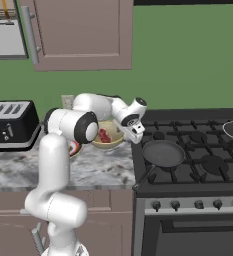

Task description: Place one of the steaks on the plate and the other in the bowl. Then place the bowl in the fridge.

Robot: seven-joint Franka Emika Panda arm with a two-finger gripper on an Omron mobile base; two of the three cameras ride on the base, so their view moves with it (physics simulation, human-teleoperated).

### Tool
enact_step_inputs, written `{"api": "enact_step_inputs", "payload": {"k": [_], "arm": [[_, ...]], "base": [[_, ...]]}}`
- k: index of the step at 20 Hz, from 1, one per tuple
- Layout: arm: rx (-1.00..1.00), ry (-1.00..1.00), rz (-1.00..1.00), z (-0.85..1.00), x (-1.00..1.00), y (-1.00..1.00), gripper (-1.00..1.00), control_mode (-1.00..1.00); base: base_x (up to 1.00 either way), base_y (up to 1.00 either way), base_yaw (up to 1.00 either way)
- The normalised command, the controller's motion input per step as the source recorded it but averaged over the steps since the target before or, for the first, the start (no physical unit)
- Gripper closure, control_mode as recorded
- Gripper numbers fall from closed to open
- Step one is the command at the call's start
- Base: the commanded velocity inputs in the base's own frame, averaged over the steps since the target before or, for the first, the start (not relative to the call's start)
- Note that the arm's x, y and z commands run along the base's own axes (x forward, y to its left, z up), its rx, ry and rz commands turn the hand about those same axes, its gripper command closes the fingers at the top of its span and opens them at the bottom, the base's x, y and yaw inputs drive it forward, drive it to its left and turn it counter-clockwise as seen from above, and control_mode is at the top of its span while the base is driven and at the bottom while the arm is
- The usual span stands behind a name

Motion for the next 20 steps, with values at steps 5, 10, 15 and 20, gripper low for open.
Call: {"api": "enact_step_inputs", "payload": {"k": [5, 10, 15, 20], "arm": [[0.01, -0.03, 0.01, -0.02, 0.00, 0.58, 1.00, -1.00], [0.07, -0.01, 0.00, -0.19, 0.00, 0.46, 1.00, -1.00], [0.09, -0.08, 0.00, -0.10, 0.00, 0.22, 1.00, -1.00], [0.04, -0.04, -0.12, 0.19, -0.09, -0.01, 1.00, -1.00]], "base": [[0.00, 0.00, 0.00], [0.00, 0.00, 0.00], [0.00, 0.00, 0.00], [0.00, 0.00, 0.00]]}}
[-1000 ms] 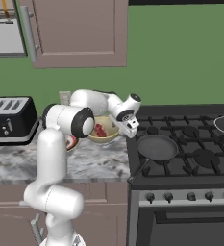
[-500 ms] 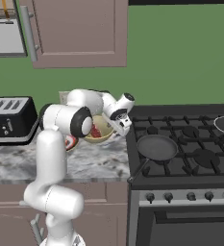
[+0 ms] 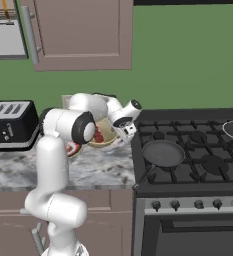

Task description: Place one of the steaks on the plate and the other in the bowl. Then place the bowl in the fridge.

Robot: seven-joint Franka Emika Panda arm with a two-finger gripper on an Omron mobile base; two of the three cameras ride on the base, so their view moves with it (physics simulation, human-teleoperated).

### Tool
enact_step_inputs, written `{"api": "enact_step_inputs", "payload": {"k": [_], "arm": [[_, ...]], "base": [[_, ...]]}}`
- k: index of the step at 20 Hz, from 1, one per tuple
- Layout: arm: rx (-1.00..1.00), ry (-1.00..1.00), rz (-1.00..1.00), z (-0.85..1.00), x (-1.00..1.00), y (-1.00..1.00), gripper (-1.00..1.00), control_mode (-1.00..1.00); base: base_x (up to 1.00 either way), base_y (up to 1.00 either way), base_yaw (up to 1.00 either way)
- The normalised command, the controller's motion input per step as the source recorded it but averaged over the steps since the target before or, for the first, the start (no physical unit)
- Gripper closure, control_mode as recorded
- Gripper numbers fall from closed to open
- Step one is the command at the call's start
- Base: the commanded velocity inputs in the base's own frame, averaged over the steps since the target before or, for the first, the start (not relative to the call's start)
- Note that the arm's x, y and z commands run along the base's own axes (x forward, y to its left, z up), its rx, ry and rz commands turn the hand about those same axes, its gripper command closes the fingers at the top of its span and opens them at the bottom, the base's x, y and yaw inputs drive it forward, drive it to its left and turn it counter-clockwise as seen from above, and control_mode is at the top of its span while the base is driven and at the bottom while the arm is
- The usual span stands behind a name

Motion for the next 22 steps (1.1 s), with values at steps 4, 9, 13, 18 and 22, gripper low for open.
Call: {"api": "enact_step_inputs", "payload": {"k": [4, 9, 13, 18, 22], "arm": [[-0.02, 0.14, -0.26, 0.48, -0.37, -0.01, 1.00, -1.00], [0.02, 0.40, -0.50, 0.48, -0.29, -0.38, 1.00, -1.00], [0.03, 0.26, -0.54, 0.11, -0.60, -0.44, 1.00, -1.00], [0.02, 0.01, -0.43, 0.07, -0.87, -0.21, 1.00, -1.00], [-0.01, -0.21, -0.06, 0.30, -0.88, 0.12, 1.00, -1.00]], "base": [[0.00, 0.00, 0.00], [0.00, 0.00, 0.00], [0.00, 0.00, 0.00], [0.00, 0.00, 0.00], [0.00, 0.00, 0.00]]}}
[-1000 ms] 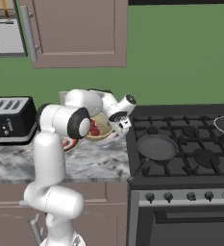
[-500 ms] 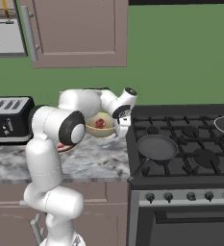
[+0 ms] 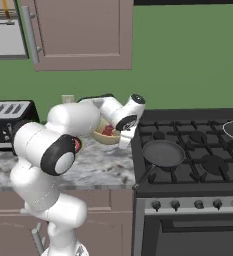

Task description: Place one of the steaks on the plate and the other in the bowl. Then place the bowl in the fridge.

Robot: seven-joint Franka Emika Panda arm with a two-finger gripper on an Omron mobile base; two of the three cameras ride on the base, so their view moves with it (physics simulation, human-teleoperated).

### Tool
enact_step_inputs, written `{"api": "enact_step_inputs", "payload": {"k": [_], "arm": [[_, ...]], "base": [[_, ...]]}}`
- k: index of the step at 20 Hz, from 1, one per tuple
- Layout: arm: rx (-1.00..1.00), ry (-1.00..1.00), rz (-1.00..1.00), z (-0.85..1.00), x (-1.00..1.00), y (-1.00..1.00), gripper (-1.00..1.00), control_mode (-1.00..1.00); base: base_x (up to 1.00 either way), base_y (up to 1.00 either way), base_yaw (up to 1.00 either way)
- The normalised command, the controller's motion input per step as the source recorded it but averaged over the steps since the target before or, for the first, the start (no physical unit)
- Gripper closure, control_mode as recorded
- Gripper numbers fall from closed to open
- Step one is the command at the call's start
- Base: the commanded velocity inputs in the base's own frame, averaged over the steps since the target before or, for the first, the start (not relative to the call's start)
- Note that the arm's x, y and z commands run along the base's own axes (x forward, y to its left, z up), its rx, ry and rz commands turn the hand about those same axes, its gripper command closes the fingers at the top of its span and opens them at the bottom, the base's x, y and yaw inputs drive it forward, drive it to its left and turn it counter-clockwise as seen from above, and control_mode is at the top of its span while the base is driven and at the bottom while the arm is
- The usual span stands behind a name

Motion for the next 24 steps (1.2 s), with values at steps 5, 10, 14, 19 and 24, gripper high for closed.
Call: {"api": "enact_step_inputs", "payload": {"k": [5, 10, 14, 19, 24], "arm": [[-0.12, -0.11, 0.04, 0.64, -0.71, 0.09, 1.00, -1.00], [-0.17, 0.14, 0.14, 0.83, -0.70, 0.05, 1.00, -1.00], [-0.01, 0.32, 0.12, 0.19, -0.58, 0.14, 1.00, -1.00], [-0.01, 0.15, 0.21, 0.04, -0.93, 0.37, 1.00, -1.00], [0.00, 0.03, 0.28, 0.05, -0.77, 0.46, 1.00, -1.00]], "base": [[0.00, 0.00, 0.00], [0.00, 0.00, 0.00], [0.00, 0.00, 0.00], [0.00, 0.00, 0.00], [0.00, 0.00, 0.00]]}}
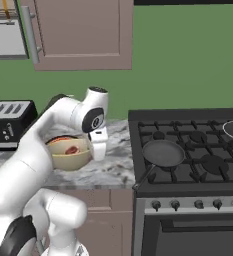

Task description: Place one of the steaks on the plate and the other in the bowl. Then place the bowl in the fridge.

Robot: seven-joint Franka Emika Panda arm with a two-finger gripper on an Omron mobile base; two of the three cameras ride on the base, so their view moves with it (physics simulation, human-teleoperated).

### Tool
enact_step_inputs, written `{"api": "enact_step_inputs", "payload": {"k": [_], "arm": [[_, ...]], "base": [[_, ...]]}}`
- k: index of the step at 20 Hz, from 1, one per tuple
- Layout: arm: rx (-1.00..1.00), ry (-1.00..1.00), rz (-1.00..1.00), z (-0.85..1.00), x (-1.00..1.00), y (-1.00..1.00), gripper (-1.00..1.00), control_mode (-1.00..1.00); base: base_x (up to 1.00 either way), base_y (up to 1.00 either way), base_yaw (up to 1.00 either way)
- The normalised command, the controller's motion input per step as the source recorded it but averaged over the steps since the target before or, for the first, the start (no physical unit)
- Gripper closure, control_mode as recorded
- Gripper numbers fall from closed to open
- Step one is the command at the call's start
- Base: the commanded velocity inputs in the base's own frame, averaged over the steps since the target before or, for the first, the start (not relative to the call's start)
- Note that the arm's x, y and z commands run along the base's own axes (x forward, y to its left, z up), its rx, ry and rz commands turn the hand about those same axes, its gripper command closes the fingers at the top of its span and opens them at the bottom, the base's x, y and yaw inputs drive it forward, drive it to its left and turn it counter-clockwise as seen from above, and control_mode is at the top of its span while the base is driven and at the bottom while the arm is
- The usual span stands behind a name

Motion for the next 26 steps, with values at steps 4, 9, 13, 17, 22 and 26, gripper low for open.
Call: {"api": "enact_step_inputs", "payload": {"k": [4, 9, 13, 17, 22, 26], "arm": [[0.14, -0.42, 0.23, -0.01, -0.50, 0.03, 1.00, -1.00], [0.14, -0.32, 0.22, -0.03, -0.02, 0.00, 1.00, -1.00], [0.00, 0.13, 0.07, 0.18, 0.17, 0.01, 1.00, -1.00], [0.03, 0.25, 0.01, 0.07, 0.05, 0.00, 1.00, -1.00], [0.21, 0.11, 0.01, 0.00, 0.00, 0.00, 1.00, -1.00], [0.09, 0.00, 0.01, 0.00, 0.00, 0.00, 1.00, -1.00]], "base": [[0.00, 0.00, 0.00], [0.00, 0.00, 0.00], [0.00, 0.00, 0.00], [0.00, 0.00, 0.00], [0.00, 0.00, 0.00], [0.00, 0.00, 0.00]]}}
